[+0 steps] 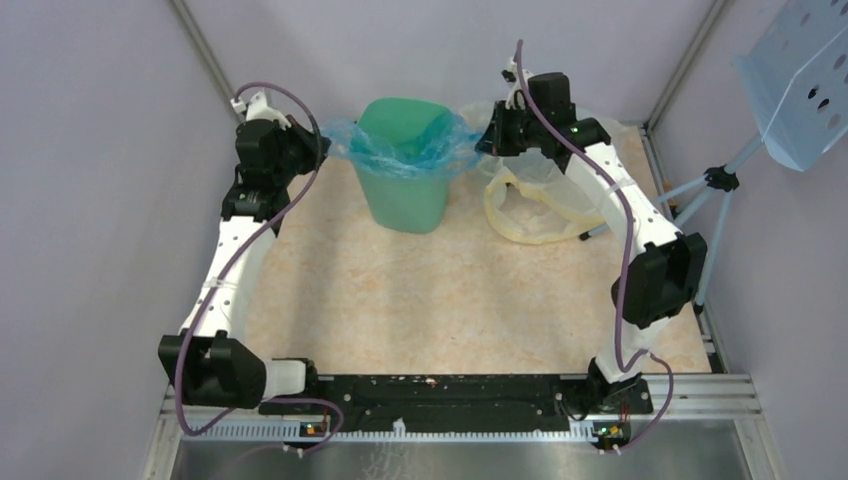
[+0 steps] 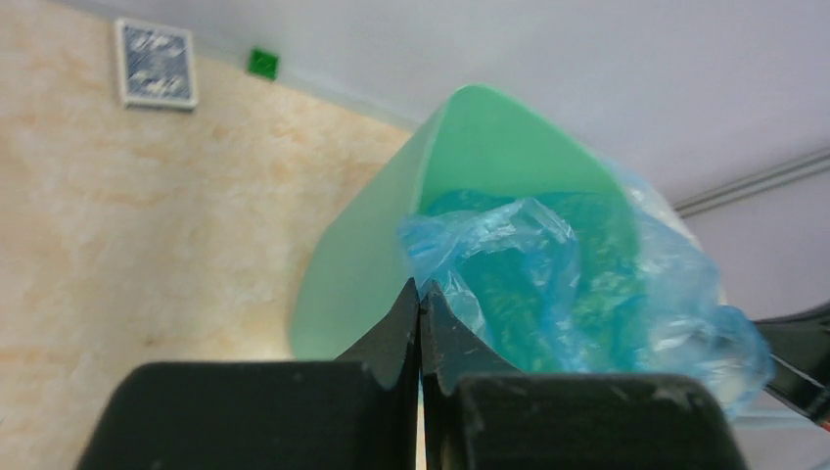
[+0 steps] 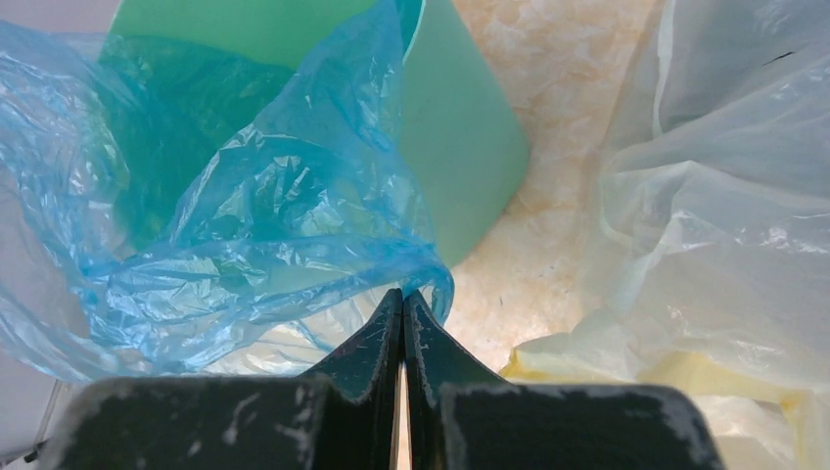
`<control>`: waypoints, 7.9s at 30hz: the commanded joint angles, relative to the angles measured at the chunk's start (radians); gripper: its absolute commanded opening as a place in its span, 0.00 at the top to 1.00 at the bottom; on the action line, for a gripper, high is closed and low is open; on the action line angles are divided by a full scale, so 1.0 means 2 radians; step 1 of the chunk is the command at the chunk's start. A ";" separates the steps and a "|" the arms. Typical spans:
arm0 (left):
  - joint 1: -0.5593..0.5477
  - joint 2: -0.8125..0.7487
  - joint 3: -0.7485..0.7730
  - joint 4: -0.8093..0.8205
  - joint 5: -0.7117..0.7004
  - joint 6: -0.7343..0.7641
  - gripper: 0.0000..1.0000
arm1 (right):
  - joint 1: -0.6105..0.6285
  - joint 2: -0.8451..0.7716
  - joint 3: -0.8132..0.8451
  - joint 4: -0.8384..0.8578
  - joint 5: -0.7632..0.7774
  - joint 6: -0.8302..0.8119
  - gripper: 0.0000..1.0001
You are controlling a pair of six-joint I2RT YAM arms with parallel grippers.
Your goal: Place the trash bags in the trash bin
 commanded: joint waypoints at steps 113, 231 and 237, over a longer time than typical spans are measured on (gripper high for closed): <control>0.049 -0.276 -0.189 -0.274 0.192 0.032 0.01 | 0.070 -0.005 0.128 -0.270 0.080 -0.127 0.99; -0.535 0.268 0.400 -0.551 -0.302 0.070 0.49 | 0.091 -0.230 -0.170 -0.188 0.083 -0.015 1.00; -0.533 0.249 0.395 -0.550 -0.322 0.066 0.74 | 0.091 -0.231 -0.172 -0.188 0.088 -0.016 1.00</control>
